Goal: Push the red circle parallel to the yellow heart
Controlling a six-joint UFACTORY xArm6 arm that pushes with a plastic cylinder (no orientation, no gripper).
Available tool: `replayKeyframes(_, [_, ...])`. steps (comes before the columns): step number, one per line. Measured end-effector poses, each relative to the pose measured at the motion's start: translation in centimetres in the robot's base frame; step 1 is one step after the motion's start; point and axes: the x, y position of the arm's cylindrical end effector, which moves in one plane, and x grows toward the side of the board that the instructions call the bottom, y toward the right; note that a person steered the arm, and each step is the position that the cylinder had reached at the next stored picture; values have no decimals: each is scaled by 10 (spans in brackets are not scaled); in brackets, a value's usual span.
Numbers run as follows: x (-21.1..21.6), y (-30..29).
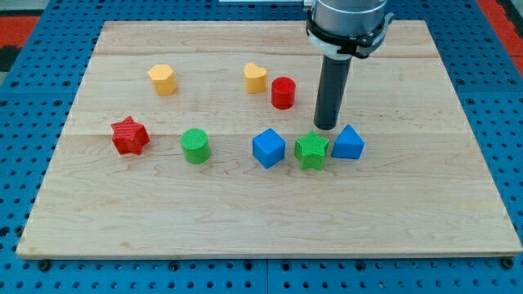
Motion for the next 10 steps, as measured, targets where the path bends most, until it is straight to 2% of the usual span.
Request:
replayKeyframes(1, [1,67])
replayKeyframes(3, [8,72])
replayKeyframes(7, [-48,97])
replayKeyframes(10, [-37,123])
